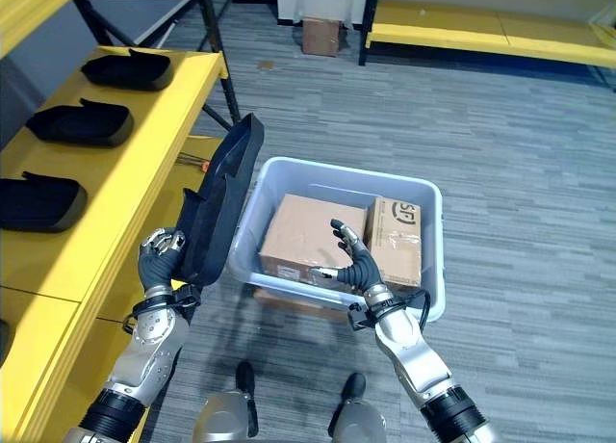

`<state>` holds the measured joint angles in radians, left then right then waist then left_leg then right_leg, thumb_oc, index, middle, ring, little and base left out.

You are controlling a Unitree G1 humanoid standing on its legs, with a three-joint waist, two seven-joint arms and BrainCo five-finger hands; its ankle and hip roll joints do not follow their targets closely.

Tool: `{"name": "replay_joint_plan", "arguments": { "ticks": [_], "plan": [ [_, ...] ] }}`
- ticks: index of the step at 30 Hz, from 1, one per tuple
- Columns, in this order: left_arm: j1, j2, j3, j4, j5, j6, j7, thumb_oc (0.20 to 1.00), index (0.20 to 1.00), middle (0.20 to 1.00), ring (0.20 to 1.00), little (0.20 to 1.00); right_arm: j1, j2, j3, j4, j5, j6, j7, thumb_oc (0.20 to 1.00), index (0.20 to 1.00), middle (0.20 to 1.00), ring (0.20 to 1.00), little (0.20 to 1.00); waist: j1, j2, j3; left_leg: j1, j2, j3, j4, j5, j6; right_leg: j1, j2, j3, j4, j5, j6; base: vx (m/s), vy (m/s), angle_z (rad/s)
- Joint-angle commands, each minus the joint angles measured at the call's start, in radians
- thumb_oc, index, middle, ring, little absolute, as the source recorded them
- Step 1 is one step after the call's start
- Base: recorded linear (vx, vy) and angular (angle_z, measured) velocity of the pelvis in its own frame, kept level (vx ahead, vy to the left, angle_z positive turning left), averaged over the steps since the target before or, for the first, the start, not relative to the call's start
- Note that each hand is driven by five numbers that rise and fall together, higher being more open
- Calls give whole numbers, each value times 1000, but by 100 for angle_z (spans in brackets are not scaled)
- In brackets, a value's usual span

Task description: Move parts from the plastic box to the shelf.

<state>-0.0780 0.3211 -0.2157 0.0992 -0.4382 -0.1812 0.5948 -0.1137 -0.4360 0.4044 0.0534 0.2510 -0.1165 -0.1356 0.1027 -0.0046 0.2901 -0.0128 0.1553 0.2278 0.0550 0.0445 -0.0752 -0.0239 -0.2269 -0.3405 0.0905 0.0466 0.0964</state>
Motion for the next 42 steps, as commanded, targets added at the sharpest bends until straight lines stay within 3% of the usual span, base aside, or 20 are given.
{"name": "replay_joint_plan", "arguments": {
  "ticks": [1, 3, 6, 9, 10, 11, 14, 15, 16, 23, 25, 26, 27, 29, 32, 36, 38, 40, 42],
  "plan": [
    [-59, 42, 7, -124, 44, -47, -34, 200, 200, 200, 200, 200, -21, 19, -5, -81, 12, -45, -32, 1000, 1000, 1000, 1000, 1000, 8, -25, -13, -6, 25, -29, 64, -42, -10, 108, -72, 1, -49, -20, 86, -79, 211, 3],
    [-60, 42, 0, -121, 47, -34, -64, 200, 200, 200, 200, 200, -21, 43, -2, -89, 10, -38, -59, 1000, 1000, 1000, 1000, 1000, 33, -36, -21, 13, -9, -15, 67, -70, 21, 131, -115, -52, -39, 19, 103, -111, 224, 6],
    [-61, 38, 6, -117, 52, -18, -55, 200, 200, 200, 200, 200, -28, 72, 12, -79, -6, -44, -55, 1000, 1000, 1000, 1000, 1000, 49, -41, -21, 51, -31, 15, 35, -82, 38, 122, -134, -119, -38, 80, 109, -112, 168, 8],
    [-67, 38, 16, -110, 57, 1, -46, 200, 200, 200, 200, 200, -32, 90, 16, -74, -11, -40, -46, 1000, 1000, 1000, 1000, 1000, 42, -33, -27, 73, -51, 17, -6, -86, 57, 84, -121, -110, 17, 78, 116, -75, 127, -28],
    [-73, 39, 15, -104, 55, 5, -51, 200, 200, 200, 200, 200, -29, 89, 15, -77, -8, -39, -50, 1000, 1000, 1000, 1000, 1000, 35, -32, -30, 69, -62, 3, -11, -88, 65, 69, -107, -81, 39, 69, 116, -20, 75, -39],
    [-86, 39, 12, -85, 48, 17, -71, 200, 200, 200, 200, 200, -9, 78, 7, -85, 6, -41, -63, 1000, 1000, 1000, 1000, 1000, 7, -28, -44, 55, -86, -47, -23, -85, 80, 44, -22, 12, 83, -4, 99, -6, 53, -25],
    [-66, 26, 11, -79, 39, 14, -82, 200, 200, 200, 200, 200, 30, 66, -19, -96, -1, -60, -35, 1000, 1000, 1000, 1000, 1000, -18, -28, -61, 60, -114, -96, -69, -64, 81, 47, 106, 77, 81, -85, 47, 40, 16, 46],
    [-33, 15, 12, -85, 32, 7, -100, 200, 200, 200, 200, 200, 66, 58, -44, -109, -10, -69, -16, 1000, 1000, 1000, 1000, 1000, -38, -26, -74, 58, -138, -131, -92, -50, 82, 37, 178, 149, 82, -100, 20, 89, -22, 84],
    [-3, 8, 5, -86, 28, 0, -115, 200, 200, 200, 200, 200, 107, 46, -63, -130, 1, -74, -8, 1000, 1000, 1000, 1000, 1000, -56, -30, -84, 54, -155, -167, -101, -42, 82, 42, 213, 208, 65, -111, 1, 87, -54, 89],
    [60, -21, -23, -88, -30, -23, -161, 200, 200, 200, 200, 200, 133, 13, -59, -130, 27, -92, -11, 1000, 1000, 1000, 1000, 1000, -55, -31, -96, 6, -167, -224, -91, -11, 63, 61, 246, 253, -1, -122, -27, -16, -151, 46],
    [65, -12, -22, -88, -58, -17, -173, 200, 200, 200, 200, 200, 144, -2, -61, -141, 29, -94, -16, 1000, 1000, 1000, 1000, 1000, -60, -27, -87, -30, -164, -191, -53, -13, 54, 60, 238, 227, 0, -127, -30, -84, -152, 31],
    [63, -10, -22, -88, -58, -13, -178, 200, 200, 200, 200, 200, 152, -6, -65, -144, 29, -97, -20, 1000, 1000, 1000, 1000, 1000, -67, -27, -84, -36, -159, -159, -41, -15, 50, 61, 233, 212, -1, -127, -30, -127, -169, 76],
    [49, -4, -23, -85, -58, 5, -196, 200, 200, 200, 200, 200, 182, -20, -89, -155, 39, -102, -25, 1000, 1000, 1000, 1000, 1000, -97, -29, -75, -45, -125, -28, 0, -19, 31, 74, 212, 151, -11, -124, -29, -90, -82, 108],
    [45, 0, -28, -79, -57, 8, -191, 200, 200, 200, 200, 200, 196, -32, -102, -150, 49, -119, -16, 1000, 1000, 1000, 1000, 1000, -113, -33, -69, -50, -92, 31, 38, -24, 19, 84, 193, 114, -13, -122, -31, -80, -50, 127],
    [57, 8, -21, -78, -60, 3, -172, 200, 200, 200, 200, 200, 200, -40, -109, -147, 34, -135, -6, 1000, 1000, 1000, 1000, 1000, -123, -37, -64, -38, -65, 56, 79, -46, 17, 92, 172, 90, -4, -126, -33, -51, 9, 77],
    [82, 16, 12, -91, -73, 1, -189, 200, 200, 200, 200, 200, 196, -41, -113, -144, 56, -118, 11, 1000, 1000, 1000, 1000, 1000, -138, -37, -74, 6, 7, 118, 142, -89, -2, 112, 125, 51, 11, -143, -34, -17, 97, 37],
    [85, 21, 25, -93, -77, 6, -200, 200, 200, 200, 200, 200, 195, -39, -111, -136, 56, -120, 16, 1000, 1000, 1000, 1000, 1000, -146, -34, -81, 22, 58, 157, 162, -69, -18, 115, 107, 29, 19, -146, -38, -44, 137, 50],
    [83, 26, 35, -79, -87, 0, -208, 200, 200, 200, 200, 200, 188, -36, -103, -128, 53, -119, 20, 1000, 1000, 1000, 1000, 1000, -153, -23, -91, 47, 125, 197, 174, -8, -49, 118, 92, -3, 28, -154, -47, -46, 228, 41],
    [79, 26, 39, -70, -89, 2, -210, 200, 200, 200, 200, 200, 186, -37, -101, -124, 57, -122, 20, 1000, 1000, 1000, 1000, 1000, -156, -12, -96, 59, 137, 209, 151, 15, -59, 119, 87, -20, 37, -160, -48, -57, 254, 59]
  ]
}}
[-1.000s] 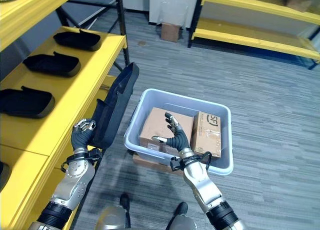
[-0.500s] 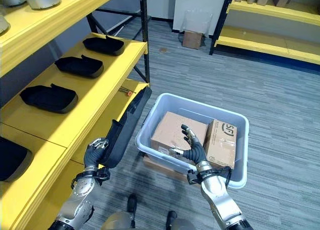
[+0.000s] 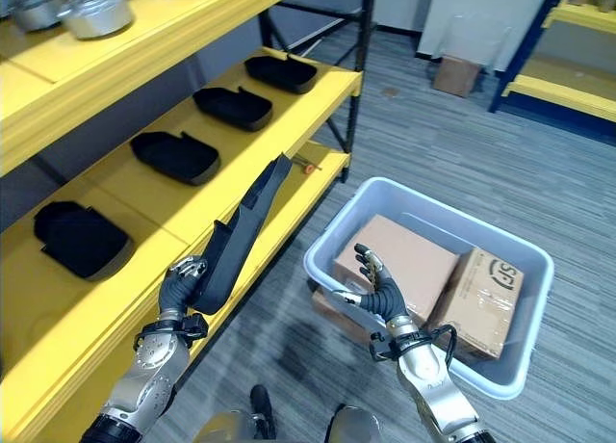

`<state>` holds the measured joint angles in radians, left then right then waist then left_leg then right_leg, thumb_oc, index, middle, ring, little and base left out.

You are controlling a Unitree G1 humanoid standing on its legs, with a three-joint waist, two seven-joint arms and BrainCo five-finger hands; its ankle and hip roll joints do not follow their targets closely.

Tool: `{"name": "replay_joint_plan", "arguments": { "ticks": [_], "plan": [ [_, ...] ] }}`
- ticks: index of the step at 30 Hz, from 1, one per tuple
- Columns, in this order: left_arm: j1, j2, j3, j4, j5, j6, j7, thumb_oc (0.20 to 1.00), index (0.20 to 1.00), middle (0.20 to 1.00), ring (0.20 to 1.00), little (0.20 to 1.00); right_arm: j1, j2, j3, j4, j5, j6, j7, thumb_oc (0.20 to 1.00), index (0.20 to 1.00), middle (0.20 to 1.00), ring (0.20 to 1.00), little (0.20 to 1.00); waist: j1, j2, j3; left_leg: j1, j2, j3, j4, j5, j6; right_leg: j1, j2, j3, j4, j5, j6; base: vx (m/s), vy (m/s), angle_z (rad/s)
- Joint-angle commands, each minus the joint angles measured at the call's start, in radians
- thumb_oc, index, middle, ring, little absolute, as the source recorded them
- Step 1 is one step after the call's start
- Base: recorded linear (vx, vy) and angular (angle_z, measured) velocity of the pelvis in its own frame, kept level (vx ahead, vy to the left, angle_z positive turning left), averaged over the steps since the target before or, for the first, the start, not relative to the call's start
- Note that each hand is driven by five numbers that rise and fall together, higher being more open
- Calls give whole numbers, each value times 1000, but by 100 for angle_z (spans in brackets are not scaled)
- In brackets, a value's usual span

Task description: Move parts from the plastic box to the shelf.

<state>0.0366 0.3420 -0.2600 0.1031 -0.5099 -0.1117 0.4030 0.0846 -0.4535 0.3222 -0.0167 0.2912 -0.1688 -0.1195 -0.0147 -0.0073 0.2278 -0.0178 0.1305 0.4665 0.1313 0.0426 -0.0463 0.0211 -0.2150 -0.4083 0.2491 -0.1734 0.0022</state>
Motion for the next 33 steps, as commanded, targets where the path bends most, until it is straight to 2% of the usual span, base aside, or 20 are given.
{"name": "replay_joint_plan", "arguments": {
  "ticks": [1, 6, 12, 16, 23, 25, 26, 31, 32, 33],
  "plan": [
    [-39, 7, 83, -68, -9, -69, -14, 200, 200, 200, 200, 200, -13, -22, -17, -50, 17, -70, 5, 1000, 1000, 1000, 1000, 1000, -39, -3, -34, 66, 165, -24, 58, 29, -93, 75, 71, 40, -113, 54, 46, -57, 288, 83],
    [-44, 14, 76, -41, 43, -67, 16, 200, 200, 200, 200, 200, -16, -13, -10, -31, 16, -80, 16, 1000, 1000, 1000, 1000, 1000, -32, 8, -39, 92, 138, -29, -28, 11, -80, 91, 42, 19, -97, 53, 62, -50, 307, 59],
    [-17, 32, 94, -48, 68, -45, -3, 200, 200, 200, 200, 200, -12, -4, 2, -47, 15, -63, 36, 1000, 1000, 1000, 1000, 1000, 4, 9, -47, 108, 90, -56, -106, 5, -67, 116, 22, -3, -127, 79, 95, -44, 251, 42],
    [24, 46, 116, -75, 105, -52, -16, 200, 200, 200, 200, 200, -13, 4, 16, -62, 28, -45, 53, 1000, 1000, 1000, 1000, 1000, 38, 6, -48, 119, 68, -66, -148, 12, -61, 131, 7, -37, -157, 104, 120, -69, 195, 21],
    [88, 79, 154, -128, 166, -8, -85, 200, 200, 200, 200, 200, -44, 19, 41, -100, 72, -7, 96, 1000, 1000, 1000, 1000, 1000, 115, -4, -51, 118, 24, -85, -191, 11, -40, 146, -28, -104, -197, 149, 163, -76, 195, 30],
    [99, 82, 163, -129, 173, -15, -92, 200, 200, 200, 200, 200, -52, 23, 46, -113, 71, -4, 94, 1000, 1000, 1000, 1000, 1000, 129, -5, -52, 119, 10, -85, -198, 9, -31, 147, -36, -119, -199, 157, 173, -95, 231, 24],
    [102, 89, 171, -126, 186, -19, -116, 200, 200, 200, 200, 200, -62, 25, 41, -128, 70, 10, 73, 1000, 1000, 1000, 1000, 1000, 147, -7, -56, 113, -12, -83, -205, 2, -17, 152, -50, -139, -203, 172, 183, -119, 257, 33],
    [82, 102, 174, -115, 197, -12, -146, 200, 200, 200, 200, 200, -82, 31, 30, -126, 50, 16, 38, 1000, 1000, 1000, 1000, 1000, 166, -11, -62, 98, -53, -85, -214, -17, 11, 145, -85, -167, -180, 221, 204, -81, 164, 32],
    [73, 104, 170, -111, 203, -16, -157, 200, 200, 200, 200, 200, -92, 36, 29, -122, 36, 28, 32, 1000, 1000, 1000, 1000, 1000, 173, -12, -64, 98, -68, -84, -217, -25, 23, 136, -100, -179, -161, 248, 214, -51, 193, 34],
    [59, 109, 165, -110, 216, -17, -161, 200, 200, 200, 200, 200, -97, 42, 28, -109, -46, 20, 5, 1000, 1000, 1000, 1000, 1000, 178, -11, -67, 94, -85, -94, -218, -39, 42, 127, -110, -186, -120, 249, 217, -29, 164, 33]
  ]
}}
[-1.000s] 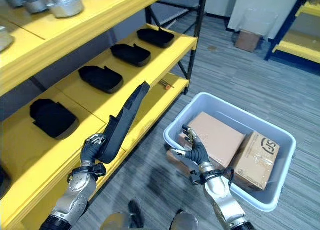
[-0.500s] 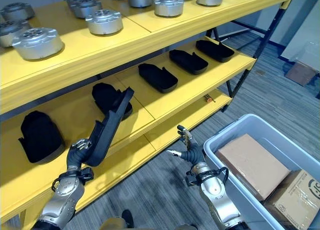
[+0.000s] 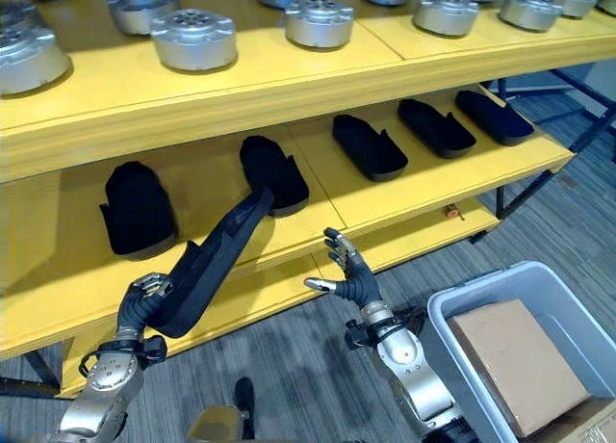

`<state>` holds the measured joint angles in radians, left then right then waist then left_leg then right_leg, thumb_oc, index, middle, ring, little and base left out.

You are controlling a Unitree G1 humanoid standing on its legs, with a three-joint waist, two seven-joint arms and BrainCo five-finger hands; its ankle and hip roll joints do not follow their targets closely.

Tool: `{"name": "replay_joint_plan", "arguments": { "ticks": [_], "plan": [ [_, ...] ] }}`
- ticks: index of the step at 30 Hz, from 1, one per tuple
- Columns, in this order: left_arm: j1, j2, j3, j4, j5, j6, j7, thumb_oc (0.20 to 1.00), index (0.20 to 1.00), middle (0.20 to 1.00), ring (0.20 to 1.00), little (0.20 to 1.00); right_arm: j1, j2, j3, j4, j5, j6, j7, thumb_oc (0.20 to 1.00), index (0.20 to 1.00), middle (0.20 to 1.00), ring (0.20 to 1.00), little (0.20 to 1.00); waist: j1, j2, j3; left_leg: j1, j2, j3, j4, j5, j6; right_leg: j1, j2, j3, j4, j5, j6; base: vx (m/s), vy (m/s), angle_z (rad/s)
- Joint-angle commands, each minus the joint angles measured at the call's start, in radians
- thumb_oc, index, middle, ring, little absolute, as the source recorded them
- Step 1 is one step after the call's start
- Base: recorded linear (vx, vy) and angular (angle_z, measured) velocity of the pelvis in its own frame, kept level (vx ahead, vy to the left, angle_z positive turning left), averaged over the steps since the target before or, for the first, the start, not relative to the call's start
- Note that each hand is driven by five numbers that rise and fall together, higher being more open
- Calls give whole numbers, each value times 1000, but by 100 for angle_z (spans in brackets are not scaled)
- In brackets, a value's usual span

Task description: Move parts from the plastic box to the shelf.

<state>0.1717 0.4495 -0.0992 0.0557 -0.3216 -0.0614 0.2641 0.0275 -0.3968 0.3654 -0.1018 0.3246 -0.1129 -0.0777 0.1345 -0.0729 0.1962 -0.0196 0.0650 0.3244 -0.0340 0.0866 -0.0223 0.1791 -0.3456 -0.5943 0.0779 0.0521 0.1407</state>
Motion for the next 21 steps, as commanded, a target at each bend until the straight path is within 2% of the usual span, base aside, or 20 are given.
{"name": "replay_joint_plan", "arguments": {
  "ticks": [1, 2, 3, 5, 6, 8, 9, 11, 12, 15, 21],
  "plan": [
    [-78, 1, 2, -61, 31, -69, -20, 200, 200, 200, 200, 200, -41, -13, -15, -21, -98, -34, -46, 1000, 1000, 1000, 1000, 1000, 30, 54, -36, 96, -22, 47, -53, -85, 22, -36, 19, 2, 63, 25, 78, 13, 122, 28],
    [-87, 0, 4, -55, 49, -71, -11, 200, 200, 200, 200, 200, -49, -17, -14, -15, -85, -11, -60, 1000, 1000, 1000, 1000, 1000, 28, 56, -37, 95, -26, 39, -53, -90, 32, -38, 41, 18, 78, -15, 66, 57, 68, 19],
    [-95, 6, -1, -49, 46, -72, -9, 200, 200, 200, 200, 200, -46, -20, -18, -10, -72, -6, -76, 1000, 1000, 1000, 1000, 1000, 12, 53, -32, 96, -38, 8, -53, -101, 45, -66, 81, 74, 114, -34, 57, 101, 57, 11],
    [-88, 12, 4, -51, 35, -71, -8, 200, 200, 200, 200, 200, -30, -25, -30, -2, -92, -27, -68, 1000, 1000, 1000, 1000, 1000, -7, 46, -26, 99, -47, -15, -53, -109, 52, -92, 139, 126, 132, -74, 44, 128, 6, 38],
    [-59, 8, 23, -52, 29, -79, -13, 200, 200, 200, 200, 200, -8, -36, -47, -6, -95, -42, -31, 1000, 1000, 1000, 1000, 1000, -14, 39, -20, 105, -52, -19, -53, -109, 47, -93, 189, 142, 109, -90, 28, 122, -28, 66],
    [-22, 2, 38, -57, 14, -77, -16, 200, 200, 200, 200, 200, 15, -51, -61, -10, -90, -55, -6, 1000, 1000, 1000, 1000, 1000, -20, 32, -12, 108, -60, -26, -53, -106, 34, -85, 245, 163, 53, -101, 6, 78, -42, 36],
    [-4, -5, 40, -61, 23, -79, -7, 200, 200, 200, 200, 200, 26, -63, -70, -3, -94, -68, 6, 1000, 1000, 1000, 1000, 1000, -27, 26, -6, 99, -67, -21, -53, -85, 31, -82, 287, 177, -16, -86, -23, 55, -45, -1],
    [13, -10, 25, -52, 36, -111, -7, 200, 200, 200, 200, 200, 55, -77, -85, 17, -87, -82, 15, 1000, 1000, 1000, 1000, 1000, -59, 19, -2, 94, -94, -85, -43, -87, 32, -95, 327, 311, -93, -53, -34, 112, -37, 12],
    [19, -12, 19, -49, 39, -126, -13, 200, 200, 200, 200, 200, 69, -83, -94, 31, -78, -95, 23, 1000, 1000, 1000, 1000, 1000, -68, 16, -4, 89, -96, -97, -40, -86, 32, -98, 330, 334, -105, -44, -36, 121, -51, 52],
    [31, -29, 8, -55, 44, -133, -13, 200, 200, 200, 200, 200, 88, -94, -113, 58, -63, -124, 46, 1000, 1000, 1000, 1000, 1000, -71, 8, -17, 92, -94, -95, -40, -90, 27, -88, 322, 329, -139, -26, -28, 97, -98, 69],
    [52, -20, -4, -69, 48, -145, -34, 200, 200, 200, 200, 200, 120, -94, -129, 54, -64, -161, 34, 1000, 1000, 1000, 1000, 1000, -93, 21, -37, 100, -100, -103, -12, -109, 26, -78, 323, 351, -124, -45, -33, 100, -45, 9]
  ]
}}
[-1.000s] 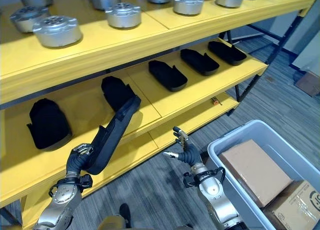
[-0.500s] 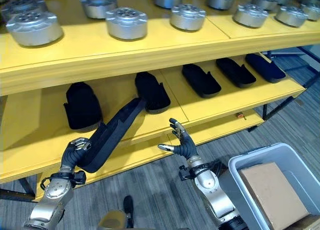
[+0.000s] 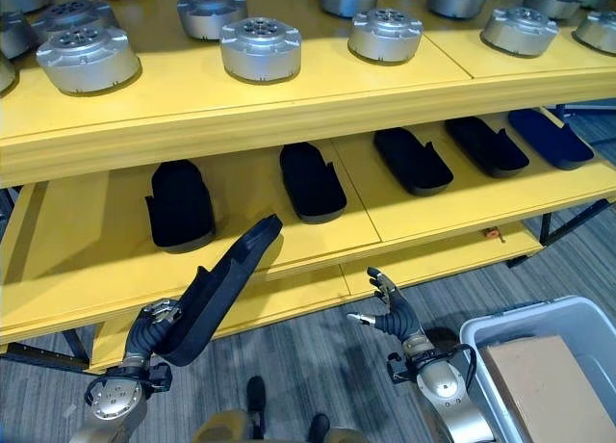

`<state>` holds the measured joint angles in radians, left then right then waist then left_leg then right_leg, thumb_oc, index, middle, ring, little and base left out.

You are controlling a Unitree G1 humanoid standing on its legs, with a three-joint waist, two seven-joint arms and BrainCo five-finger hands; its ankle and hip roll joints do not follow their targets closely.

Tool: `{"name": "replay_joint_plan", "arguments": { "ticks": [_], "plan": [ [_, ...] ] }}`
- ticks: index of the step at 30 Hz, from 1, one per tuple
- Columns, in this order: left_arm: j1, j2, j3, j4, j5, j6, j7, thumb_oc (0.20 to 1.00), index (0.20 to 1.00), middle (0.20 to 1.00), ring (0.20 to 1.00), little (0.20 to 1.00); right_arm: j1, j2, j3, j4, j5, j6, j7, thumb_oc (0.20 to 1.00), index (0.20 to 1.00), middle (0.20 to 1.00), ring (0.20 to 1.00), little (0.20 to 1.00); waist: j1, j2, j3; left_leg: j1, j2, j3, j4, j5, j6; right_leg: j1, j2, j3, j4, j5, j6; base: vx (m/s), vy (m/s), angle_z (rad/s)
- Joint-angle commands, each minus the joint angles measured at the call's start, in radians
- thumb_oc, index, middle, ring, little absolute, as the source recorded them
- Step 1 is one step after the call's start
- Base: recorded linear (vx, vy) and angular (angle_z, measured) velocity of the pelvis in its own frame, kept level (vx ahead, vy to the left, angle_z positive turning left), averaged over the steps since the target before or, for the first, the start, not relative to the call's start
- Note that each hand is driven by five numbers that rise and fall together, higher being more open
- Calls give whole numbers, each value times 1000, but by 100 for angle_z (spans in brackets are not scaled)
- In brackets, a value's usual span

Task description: Move parts from the plastic box to the shelf.

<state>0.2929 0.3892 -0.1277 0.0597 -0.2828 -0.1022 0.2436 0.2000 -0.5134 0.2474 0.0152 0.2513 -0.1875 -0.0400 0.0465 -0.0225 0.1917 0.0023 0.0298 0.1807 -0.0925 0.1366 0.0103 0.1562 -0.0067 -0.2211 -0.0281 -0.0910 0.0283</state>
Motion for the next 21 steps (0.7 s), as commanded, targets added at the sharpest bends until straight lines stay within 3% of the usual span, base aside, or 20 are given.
{"name": "replay_joint_plan", "arguments": {
  "ticks": [1, 8, 12, 14, 15, 16, 20, 21],
  "plan": [
    [-69, 41, 24, -73, 8, -104, -14, 200, 200, 200, 200, 200, -52, 22, -11, -64, 11, -86, -4, 1000, 1000, 1000, 1000, 1000, -6, -29, -33, 78, -65, 40, 46, -159, -6, -55, -16, -23, -17, 97, 79, 67, -20, 11],
    [-71, 56, 16, -91, 12, -99, 22, 200, 200, 200, 200, 200, -42, 16, -4, -99, 30, -140, 0, 1000, 1000, 1000, 1000, 1000, -29, -4, -42, 90, -65, 42, 66, -176, -16, -48, -26, -25, -15, 83, 76, 65, -31, 10],
    [-73, 60, 30, -87, 14, -115, 48, 200, 200, 200, 200, 200, -23, 17, -21, -135, 60, -145, 7, 1000, 1000, 1000, 1000, 1000, -47, -10, -43, 66, -51, 123, 166, -210, -31, -41, -49, -54, -16, 86, 70, 19, -43, 5],
    [-103, 65, 22, -77, 6, -110, 40, 200, 200, 200, 200, 200, -26, 15, -30, -141, 59, -144, -12, 1000, 1000, 1000, 1000, 1000, -75, -21, -35, 50, 16, 232, 267, -250, -51, -37, -77, -88, 5, 72, 70, -31, -17, 19],
    [-122, 65, 17, -70, -5, -99, 34, 200, 200, 200, 200, 200, -38, 11, -30, -138, 61, -141, -32, 1000, 1000, 1000, 1000, 1000, -89, -26, -31, 41, 68, 291, 312, -243, -64, -42, -86, -110, 20, 66, 62, -81, -18, 41],
    [-137, 62, 12, -58, -20, -89, 31, 200, 200, 200, 200, 200, -56, 10, -25, -125, 63, -141, -48, 1000, 1000, 1000, 1000, 1000, -93, -21, -26, 30, 110, 305, 352, -231, -81, -44, -85, -123, 42, 51, 53, -51, 1, 46],
    [-141, 49, 11, -45, -36, -106, 40, 200, 200, 200, 200, 200, -92, 14, -15, -94, 61, -158, -107, 1000, 1000, 1000, 1000, 1000, -90, -7, -23, 28, 169, 279, 335, -159, -103, -58, -87, -129, 94, 21, 33, 4, 89, 49],
    [-133, 53, 22, -58, -80, -138, 38, 200, 200, 200, 200, 200, -84, 10, -25, -101, 65, -162, -105, 1000, 1000, 1000, 1000, 1000, -94, 3, -24, 37, 229, 251, 286, -81, -130, -67, -97, -126, 123, -1, 26, 13, 209, 2]
  ]
}}
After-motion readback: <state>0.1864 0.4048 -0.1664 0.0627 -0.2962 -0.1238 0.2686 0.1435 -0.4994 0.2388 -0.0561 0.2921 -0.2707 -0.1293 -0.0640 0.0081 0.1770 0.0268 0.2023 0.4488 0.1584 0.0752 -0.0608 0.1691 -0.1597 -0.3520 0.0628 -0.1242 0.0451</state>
